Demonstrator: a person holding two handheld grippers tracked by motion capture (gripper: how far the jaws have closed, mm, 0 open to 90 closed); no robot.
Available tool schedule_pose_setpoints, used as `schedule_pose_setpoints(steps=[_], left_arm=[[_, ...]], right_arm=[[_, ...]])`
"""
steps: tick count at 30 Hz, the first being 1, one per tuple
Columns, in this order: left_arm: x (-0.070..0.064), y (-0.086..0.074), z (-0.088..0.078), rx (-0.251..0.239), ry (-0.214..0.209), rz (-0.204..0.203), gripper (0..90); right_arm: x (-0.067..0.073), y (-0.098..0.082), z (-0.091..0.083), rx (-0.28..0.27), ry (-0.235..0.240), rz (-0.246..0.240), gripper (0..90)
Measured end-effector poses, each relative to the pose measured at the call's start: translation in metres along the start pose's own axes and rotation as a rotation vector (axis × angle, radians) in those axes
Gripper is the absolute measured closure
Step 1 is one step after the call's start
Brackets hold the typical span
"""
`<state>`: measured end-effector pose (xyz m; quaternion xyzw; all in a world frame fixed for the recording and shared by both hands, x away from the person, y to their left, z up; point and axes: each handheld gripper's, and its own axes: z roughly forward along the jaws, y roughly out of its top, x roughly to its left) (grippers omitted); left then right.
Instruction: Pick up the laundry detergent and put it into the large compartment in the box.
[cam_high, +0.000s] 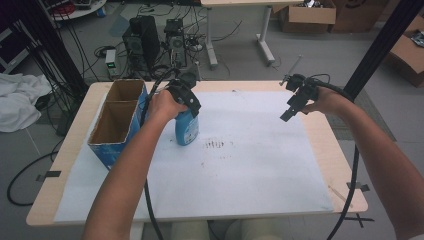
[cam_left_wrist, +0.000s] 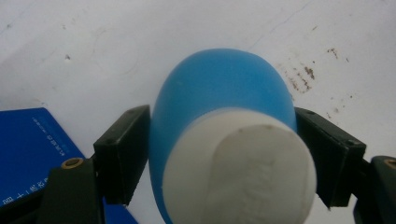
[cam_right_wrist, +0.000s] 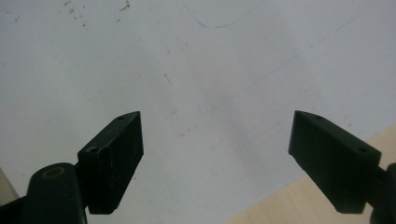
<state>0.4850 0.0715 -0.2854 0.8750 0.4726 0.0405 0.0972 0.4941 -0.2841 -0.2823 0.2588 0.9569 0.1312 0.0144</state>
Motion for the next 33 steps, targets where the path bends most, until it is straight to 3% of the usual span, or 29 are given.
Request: schedule_pose_setpoints(steps=[33], left_arm=[[0.0017,-0.0012,-0.0017,-0.009,-0.001,-0.005,36.9]], right_arm=[[0.0007,0.0011,0.0004,-0.002,0.001,-0.005,18.2]])
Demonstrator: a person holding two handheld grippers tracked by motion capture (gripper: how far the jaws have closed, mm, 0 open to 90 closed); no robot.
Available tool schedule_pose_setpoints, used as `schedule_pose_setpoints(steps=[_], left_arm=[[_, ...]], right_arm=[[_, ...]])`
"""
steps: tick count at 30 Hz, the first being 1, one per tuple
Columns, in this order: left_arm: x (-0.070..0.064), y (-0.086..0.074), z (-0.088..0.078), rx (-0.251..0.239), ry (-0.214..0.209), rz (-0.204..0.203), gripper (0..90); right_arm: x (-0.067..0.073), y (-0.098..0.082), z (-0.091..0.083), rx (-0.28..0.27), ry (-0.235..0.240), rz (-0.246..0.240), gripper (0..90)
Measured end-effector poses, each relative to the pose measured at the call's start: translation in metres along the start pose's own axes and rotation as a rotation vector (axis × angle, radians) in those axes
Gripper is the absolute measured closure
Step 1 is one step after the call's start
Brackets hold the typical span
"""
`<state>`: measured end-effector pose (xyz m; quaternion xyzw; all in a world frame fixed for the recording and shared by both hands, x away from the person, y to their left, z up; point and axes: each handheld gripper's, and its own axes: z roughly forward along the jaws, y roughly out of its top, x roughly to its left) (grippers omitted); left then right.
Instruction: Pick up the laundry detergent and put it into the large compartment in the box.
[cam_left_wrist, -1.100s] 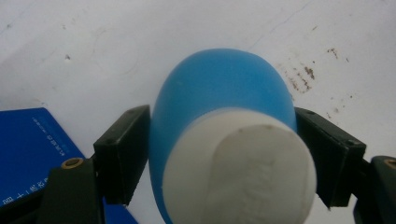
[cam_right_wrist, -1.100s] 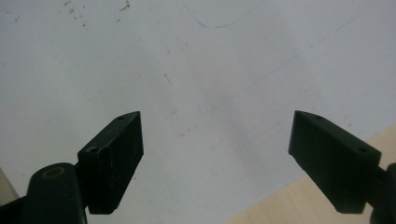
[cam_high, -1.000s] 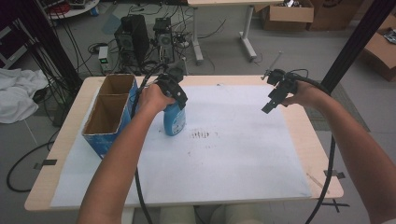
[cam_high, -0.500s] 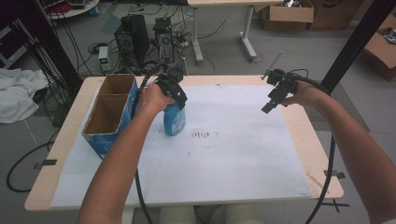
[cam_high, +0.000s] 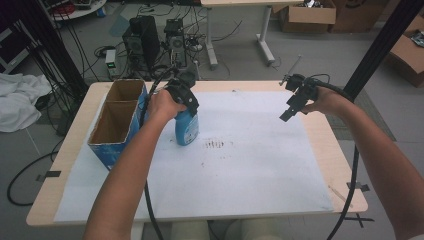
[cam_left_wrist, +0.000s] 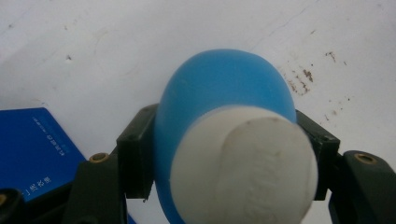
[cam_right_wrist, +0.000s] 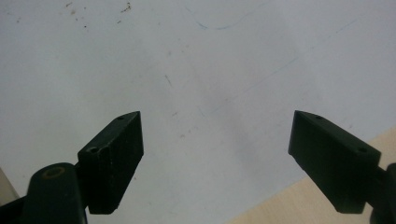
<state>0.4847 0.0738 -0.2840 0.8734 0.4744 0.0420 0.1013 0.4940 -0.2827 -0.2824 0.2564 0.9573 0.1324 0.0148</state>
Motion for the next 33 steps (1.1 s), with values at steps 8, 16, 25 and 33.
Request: schedule_pose_setpoints(steps=[8,16,25,33], left_arm=[[0.0,0.0,-0.001,-0.002,0.002,0.01,37.6],[0.0,-0.001,-0.008,-0.023,0.001,-0.007,37.8],[-0.003,-0.005,-0.037,-0.051,0.014,-0.013,37.8],[-0.007,-0.01,-0.078,-0.084,0.022,-0.03,37.8]], right_arm=[[0.0,0.001,0.0,0.001,0.001,0.0,18.2],[0.0,-0.001,-0.001,-0.003,0.001,-0.002,18.4],[0.002,-0.001,-0.003,-0.01,0.0,-0.006,18.4],[0.006,-0.002,-0.006,-0.016,-0.005,-0.014,18.5]])
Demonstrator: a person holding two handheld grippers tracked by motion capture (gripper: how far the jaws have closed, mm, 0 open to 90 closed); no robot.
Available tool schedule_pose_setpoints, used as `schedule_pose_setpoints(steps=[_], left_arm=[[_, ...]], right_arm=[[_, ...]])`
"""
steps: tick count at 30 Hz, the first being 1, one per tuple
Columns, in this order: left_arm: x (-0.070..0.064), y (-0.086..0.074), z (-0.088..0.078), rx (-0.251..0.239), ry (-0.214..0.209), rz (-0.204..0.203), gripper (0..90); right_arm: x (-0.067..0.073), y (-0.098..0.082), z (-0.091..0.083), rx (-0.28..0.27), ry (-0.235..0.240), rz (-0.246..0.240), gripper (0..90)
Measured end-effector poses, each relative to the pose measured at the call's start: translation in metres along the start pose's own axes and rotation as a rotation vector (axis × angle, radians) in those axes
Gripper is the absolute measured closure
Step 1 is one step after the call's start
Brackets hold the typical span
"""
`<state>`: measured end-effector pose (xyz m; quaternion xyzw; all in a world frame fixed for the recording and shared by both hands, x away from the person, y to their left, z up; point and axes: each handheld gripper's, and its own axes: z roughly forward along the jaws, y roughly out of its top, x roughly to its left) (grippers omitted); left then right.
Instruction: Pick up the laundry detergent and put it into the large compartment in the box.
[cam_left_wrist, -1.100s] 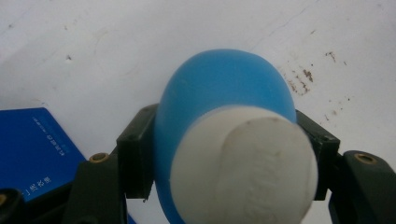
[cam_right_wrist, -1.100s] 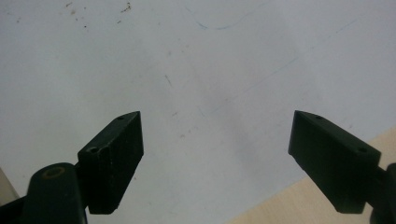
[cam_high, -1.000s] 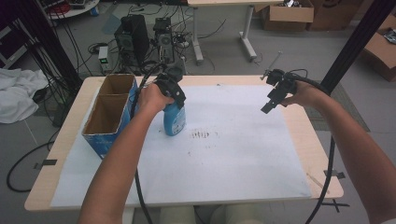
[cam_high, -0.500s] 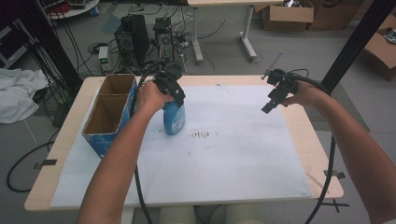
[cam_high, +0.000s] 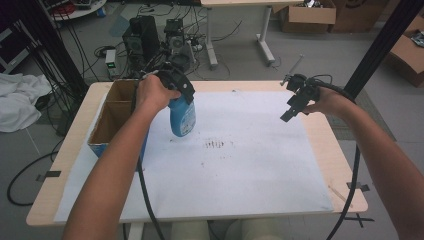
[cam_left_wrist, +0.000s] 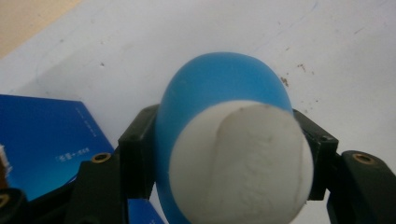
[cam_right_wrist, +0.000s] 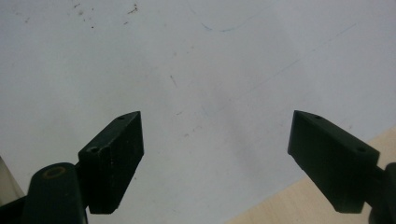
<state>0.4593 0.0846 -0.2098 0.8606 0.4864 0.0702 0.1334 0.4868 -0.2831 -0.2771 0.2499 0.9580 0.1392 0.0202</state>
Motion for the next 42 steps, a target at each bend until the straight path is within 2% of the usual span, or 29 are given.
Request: schedule_pose_setpoints(steps=[6,11,12,13,17,18,19,20,21,23,32,34,36,38,39,40,42], left_arm=[[-0.002,-0.001,-0.038,-0.012,0.027,-0.015,37.9],[0.0,-0.002,-0.072,-0.042,0.025,-0.047,37.9],[0.0,-0.002,-0.072,-0.042,0.025,-0.047,37.8],[0.002,-0.003,-0.086,-0.051,0.026,-0.062,37.8],[0.008,-0.007,-0.112,-0.068,0.022,-0.108,37.9],[0.008,-0.007,-0.112,-0.068,0.022,-0.108,37.9],[0.011,-0.01,-0.122,-0.078,0.026,-0.127,37.9],[0.011,-0.01,-0.122,-0.078,0.026,-0.127,37.9],[0.014,-0.014,-0.131,-0.086,0.031,-0.146,37.9],[0.019,-0.019,-0.14,-0.09,0.04,-0.168,37.9],[0.044,-0.045,-0.165,-0.073,0.111,-0.284,37.9],[0.05,-0.051,-0.167,-0.063,0.129,-0.322,37.9],[0.052,-0.053,-0.167,-0.062,0.137,-0.333,37.9],[0.061,-0.061,-0.17,-0.064,0.164,-0.388,37.9],[0.064,-0.064,-0.169,-0.064,0.172,-0.405,37.9],[0.064,-0.064,-0.169,-0.064,0.172,-0.405,37.9],[0.072,-0.072,-0.167,-0.064,0.195,-0.45,37.9]], right_arm=[[0.004,0.0,-0.002,-0.002,-0.001,-0.003,18.5],[0.007,0.0,-0.004,-0.003,-0.002,-0.01,18.5],[0.007,0.0,-0.004,-0.003,-0.002,-0.01,18.5],[0.007,0.0,-0.004,-0.002,-0.002,-0.012,18.5],[0.009,0.003,-0.004,-0.009,0.003,-0.015,18.6],[0.01,0.003,-0.003,-0.007,0.003,-0.018,18.6],[0.01,0.004,-0.003,-0.007,0.003,-0.024,18.6],[0.01,0.004,-0.003,-0.007,0.003,-0.024,18.6],[0.011,0.005,-0.002,-0.008,0.001,-0.026,18.5],[0.012,0.006,-0.001,-0.005,0.001,-0.031,18.4],[0.016,0.008,-0.003,-0.011,0.003,-0.046,18.7],[0.017,0.008,-0.004,-0.015,0.005,-0.043,18.7],[0.018,0.008,-0.004,-0.015,0.001,-0.046,18.7],[0.018,0.008,-0.005,-0.015,0.001,-0.047,18.7],[0.019,0.008,-0.005,-0.015,0.0,-0.048,18.7],[0.019,0.008,-0.005,-0.015,-0.001,-0.051,18.7],[0.019,0.008,-0.005,-0.017,-0.003,-0.049,18.6]])
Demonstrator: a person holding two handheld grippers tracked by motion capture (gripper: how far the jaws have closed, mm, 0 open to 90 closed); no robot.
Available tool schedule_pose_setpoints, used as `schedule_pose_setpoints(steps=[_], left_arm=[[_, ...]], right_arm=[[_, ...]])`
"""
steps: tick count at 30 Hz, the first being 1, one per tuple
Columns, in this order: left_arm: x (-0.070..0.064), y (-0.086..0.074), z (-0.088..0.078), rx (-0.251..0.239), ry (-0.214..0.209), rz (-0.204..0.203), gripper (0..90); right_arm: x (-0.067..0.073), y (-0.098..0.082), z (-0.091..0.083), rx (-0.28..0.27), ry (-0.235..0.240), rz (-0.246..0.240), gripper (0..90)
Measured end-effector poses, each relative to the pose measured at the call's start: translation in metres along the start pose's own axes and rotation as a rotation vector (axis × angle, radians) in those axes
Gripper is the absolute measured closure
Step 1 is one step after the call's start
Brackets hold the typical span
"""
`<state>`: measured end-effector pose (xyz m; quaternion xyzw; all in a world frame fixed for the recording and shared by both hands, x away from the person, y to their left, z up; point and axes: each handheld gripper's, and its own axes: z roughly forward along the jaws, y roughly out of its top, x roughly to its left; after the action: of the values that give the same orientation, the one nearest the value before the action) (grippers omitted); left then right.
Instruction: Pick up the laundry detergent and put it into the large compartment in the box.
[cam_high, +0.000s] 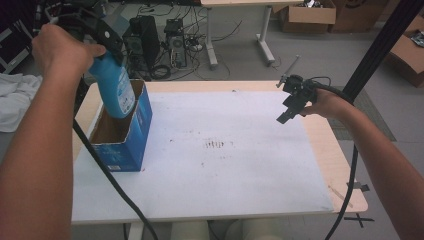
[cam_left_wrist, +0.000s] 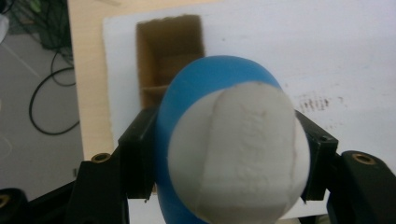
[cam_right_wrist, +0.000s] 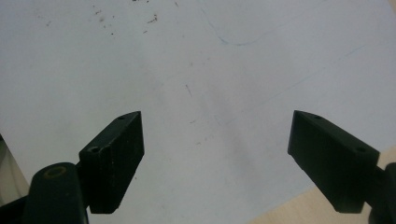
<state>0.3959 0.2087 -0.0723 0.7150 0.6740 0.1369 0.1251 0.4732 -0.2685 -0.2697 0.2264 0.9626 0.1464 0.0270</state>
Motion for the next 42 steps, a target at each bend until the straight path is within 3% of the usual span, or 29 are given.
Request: schedule_pose_setpoints(steps=[4,9,12,16,22,32,42], left_arm=[[0.013,-0.006,0.008,-0.003,0.021,-0.046,37.9],[0.021,-0.012,0.023,0.001,0.048,-0.051,37.9],[0.024,-0.015,0.036,0.007,0.043,-0.056,37.9],[0.024,-0.017,0.048,0.013,0.034,-0.052,37.9],[0.023,-0.026,0.087,0.032,0.044,-0.02,37.9],[0.025,-0.043,0.141,0.062,0.033,-0.022,37.9],[0.026,-0.057,0.173,0.055,0.041,-0.02,37.9]], right_arm=[[0.0,-0.001,-0.001,0.001,-0.002,0.001,18.6],[0.0,0.0,-0.001,0.0,0.0,0.005,18.7],[0.0,0.0,0.0,0.001,-0.001,0.0,18.6],[0.0,0.001,0.001,0.004,0.0,0.0,18.6],[0.0,-0.001,0.001,-0.002,0.004,0.008,18.7],[-0.002,-0.004,0.003,0.007,0.004,0.016,18.7],[-0.002,-0.003,0.006,0.011,0.006,0.021,18.7]])
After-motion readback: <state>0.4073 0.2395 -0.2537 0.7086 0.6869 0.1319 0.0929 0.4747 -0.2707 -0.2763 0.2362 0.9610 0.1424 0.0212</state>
